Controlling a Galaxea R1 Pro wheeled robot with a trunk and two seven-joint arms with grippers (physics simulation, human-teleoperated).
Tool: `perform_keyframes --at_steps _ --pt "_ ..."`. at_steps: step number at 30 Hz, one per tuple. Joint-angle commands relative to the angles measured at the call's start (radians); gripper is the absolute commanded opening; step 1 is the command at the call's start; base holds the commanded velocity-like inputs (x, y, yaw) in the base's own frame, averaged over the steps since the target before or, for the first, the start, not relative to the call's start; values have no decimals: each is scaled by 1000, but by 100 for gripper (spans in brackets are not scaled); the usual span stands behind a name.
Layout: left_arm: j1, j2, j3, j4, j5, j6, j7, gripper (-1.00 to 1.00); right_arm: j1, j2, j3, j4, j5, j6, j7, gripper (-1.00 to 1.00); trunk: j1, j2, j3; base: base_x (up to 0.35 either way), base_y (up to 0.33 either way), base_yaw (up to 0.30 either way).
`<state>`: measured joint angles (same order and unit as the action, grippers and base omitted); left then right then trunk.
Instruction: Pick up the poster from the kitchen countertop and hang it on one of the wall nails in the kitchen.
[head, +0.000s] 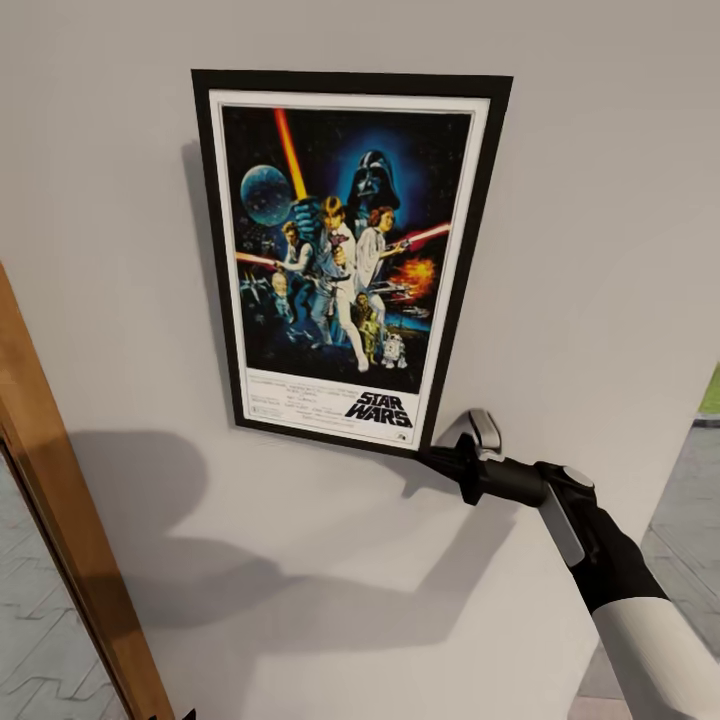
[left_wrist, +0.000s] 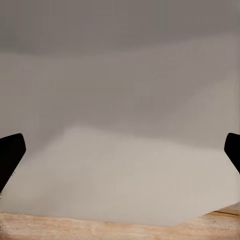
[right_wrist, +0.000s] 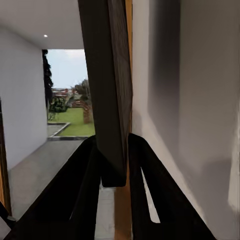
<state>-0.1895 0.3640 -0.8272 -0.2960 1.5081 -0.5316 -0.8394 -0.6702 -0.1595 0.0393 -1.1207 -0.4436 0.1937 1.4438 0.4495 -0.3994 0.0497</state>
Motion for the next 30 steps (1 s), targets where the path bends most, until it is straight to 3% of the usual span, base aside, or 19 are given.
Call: perform_keyframes --at_steps 1,5,22,30 --pt "-1 0 -9 0 11 -3 -3 100 -1 -1 1 4 -13 16 -4 -100 1 -1 0 0 0 0" --pt "-1 -1 -8 0 11 -3 -3 100 -1 -1 0 6 -31 -8 -11 -100 1 -1 0 0 0 0" --pt "-1 -1 -8 0 11 -3 -3 100 -1 -1 0 6 -31 -104 -50 -100 1 -1 0 0 0 0" --pt "-1 4 -10 0 11 -4 -2 100 0 -2 1 13 -33 -83 -3 -100 1 -1 0 0 0 0"
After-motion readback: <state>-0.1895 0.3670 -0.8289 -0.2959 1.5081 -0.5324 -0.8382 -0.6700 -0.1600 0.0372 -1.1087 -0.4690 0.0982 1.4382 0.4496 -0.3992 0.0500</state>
